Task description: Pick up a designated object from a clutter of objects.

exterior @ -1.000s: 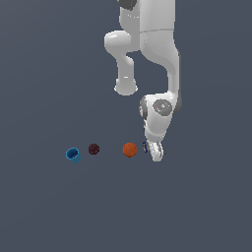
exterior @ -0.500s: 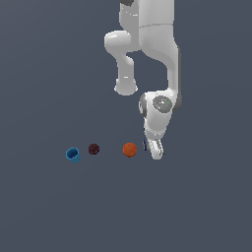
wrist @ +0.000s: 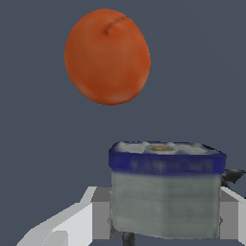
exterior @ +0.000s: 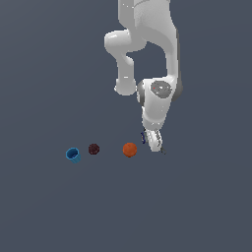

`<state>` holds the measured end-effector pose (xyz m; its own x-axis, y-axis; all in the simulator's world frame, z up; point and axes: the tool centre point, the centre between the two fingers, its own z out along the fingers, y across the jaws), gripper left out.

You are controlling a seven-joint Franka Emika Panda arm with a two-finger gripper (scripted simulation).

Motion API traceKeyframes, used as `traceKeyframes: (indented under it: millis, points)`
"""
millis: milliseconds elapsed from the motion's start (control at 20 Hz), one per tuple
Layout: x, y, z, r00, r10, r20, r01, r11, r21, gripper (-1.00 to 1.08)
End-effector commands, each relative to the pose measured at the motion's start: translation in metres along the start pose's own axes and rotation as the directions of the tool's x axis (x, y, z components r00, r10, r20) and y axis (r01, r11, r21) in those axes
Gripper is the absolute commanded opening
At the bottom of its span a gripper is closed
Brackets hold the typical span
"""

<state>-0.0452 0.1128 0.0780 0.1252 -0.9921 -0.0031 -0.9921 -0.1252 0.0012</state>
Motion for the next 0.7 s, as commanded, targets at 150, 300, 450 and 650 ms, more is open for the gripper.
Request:
traceKeyframes:
  millis: [150,300,450,650]
  points:
    - [0.010,0.012,-0.044,1.000,0.001,0.001,-0.001,1.000,0.000,-1.00]
    - [0.016,0.018,-0.069,1.000,0.001,0.000,-0.001,1.000,0.000,-1.00]
    - [0.022,0.024,-0.094,1.000,0.002,-0.001,-0.002,1.000,0.000,-1.00]
    - [0.030,0.033,-0.129,1.000,0.002,-0.002,-0.002,1.000,0.001,-1.00]
